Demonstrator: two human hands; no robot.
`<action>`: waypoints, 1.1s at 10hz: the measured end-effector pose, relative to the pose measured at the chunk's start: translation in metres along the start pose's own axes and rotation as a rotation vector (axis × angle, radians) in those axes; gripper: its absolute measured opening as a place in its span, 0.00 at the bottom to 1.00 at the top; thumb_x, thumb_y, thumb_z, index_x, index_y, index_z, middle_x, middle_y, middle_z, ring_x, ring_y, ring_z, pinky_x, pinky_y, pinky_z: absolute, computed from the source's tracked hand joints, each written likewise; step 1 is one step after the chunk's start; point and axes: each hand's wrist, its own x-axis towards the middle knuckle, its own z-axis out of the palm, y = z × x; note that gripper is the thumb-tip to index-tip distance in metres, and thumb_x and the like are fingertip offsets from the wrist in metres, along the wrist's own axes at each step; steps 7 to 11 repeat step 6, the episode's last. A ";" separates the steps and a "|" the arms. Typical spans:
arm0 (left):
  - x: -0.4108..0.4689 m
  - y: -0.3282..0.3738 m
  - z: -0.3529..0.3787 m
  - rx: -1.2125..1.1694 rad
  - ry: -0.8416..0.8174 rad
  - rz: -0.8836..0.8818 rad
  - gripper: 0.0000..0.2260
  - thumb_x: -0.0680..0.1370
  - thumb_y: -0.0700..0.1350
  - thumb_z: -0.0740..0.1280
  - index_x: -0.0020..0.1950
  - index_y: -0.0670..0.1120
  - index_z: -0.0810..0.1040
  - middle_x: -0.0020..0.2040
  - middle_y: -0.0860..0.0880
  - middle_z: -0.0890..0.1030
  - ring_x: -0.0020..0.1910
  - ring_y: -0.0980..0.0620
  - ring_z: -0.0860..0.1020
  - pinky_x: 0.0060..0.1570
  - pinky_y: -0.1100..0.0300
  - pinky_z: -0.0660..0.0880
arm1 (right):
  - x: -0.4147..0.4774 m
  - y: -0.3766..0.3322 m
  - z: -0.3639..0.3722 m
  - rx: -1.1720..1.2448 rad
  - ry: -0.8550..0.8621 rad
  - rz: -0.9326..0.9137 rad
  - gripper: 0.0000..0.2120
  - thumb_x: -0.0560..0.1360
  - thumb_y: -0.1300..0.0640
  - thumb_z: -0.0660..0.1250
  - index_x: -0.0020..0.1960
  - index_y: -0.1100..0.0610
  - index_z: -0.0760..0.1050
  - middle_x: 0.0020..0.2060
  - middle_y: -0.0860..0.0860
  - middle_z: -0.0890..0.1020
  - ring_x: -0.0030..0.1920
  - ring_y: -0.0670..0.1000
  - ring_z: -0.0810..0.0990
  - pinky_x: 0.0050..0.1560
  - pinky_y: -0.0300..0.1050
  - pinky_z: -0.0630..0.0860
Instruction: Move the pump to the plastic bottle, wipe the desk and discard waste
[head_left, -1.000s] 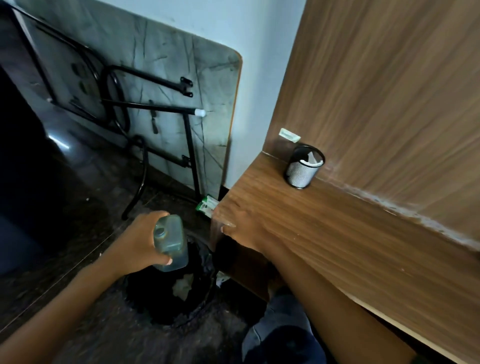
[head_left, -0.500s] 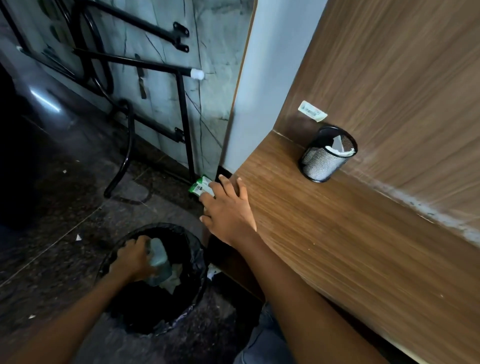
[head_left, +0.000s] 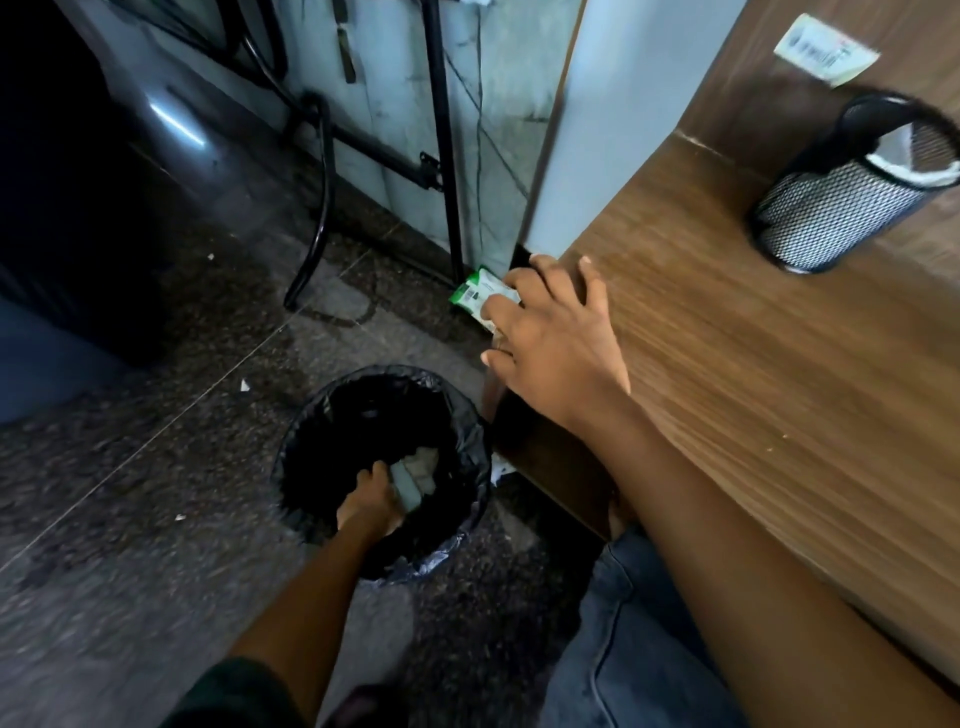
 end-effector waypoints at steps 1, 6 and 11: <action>0.007 -0.007 0.014 0.063 -0.043 0.027 0.25 0.76 0.42 0.60 0.72 0.43 0.57 0.69 0.39 0.64 0.65 0.37 0.69 0.62 0.46 0.71 | 0.002 0.001 0.000 0.003 -0.002 -0.006 0.17 0.75 0.47 0.61 0.63 0.49 0.69 0.68 0.52 0.66 0.74 0.56 0.53 0.72 0.63 0.41; 0.015 -0.014 0.014 0.147 -0.043 0.209 0.11 0.74 0.38 0.59 0.53 0.38 0.77 0.56 0.37 0.78 0.53 0.39 0.77 0.51 0.52 0.74 | 0.000 0.001 0.000 -0.007 -0.051 0.006 0.16 0.76 0.47 0.62 0.63 0.49 0.70 0.68 0.52 0.67 0.74 0.56 0.53 0.72 0.62 0.40; 0.015 -0.014 0.014 0.147 -0.043 0.209 0.11 0.74 0.38 0.59 0.53 0.38 0.77 0.56 0.37 0.78 0.53 0.39 0.77 0.51 0.52 0.74 | 0.000 0.001 0.000 -0.007 -0.051 0.006 0.16 0.76 0.47 0.62 0.63 0.49 0.70 0.68 0.52 0.67 0.74 0.56 0.53 0.72 0.62 0.40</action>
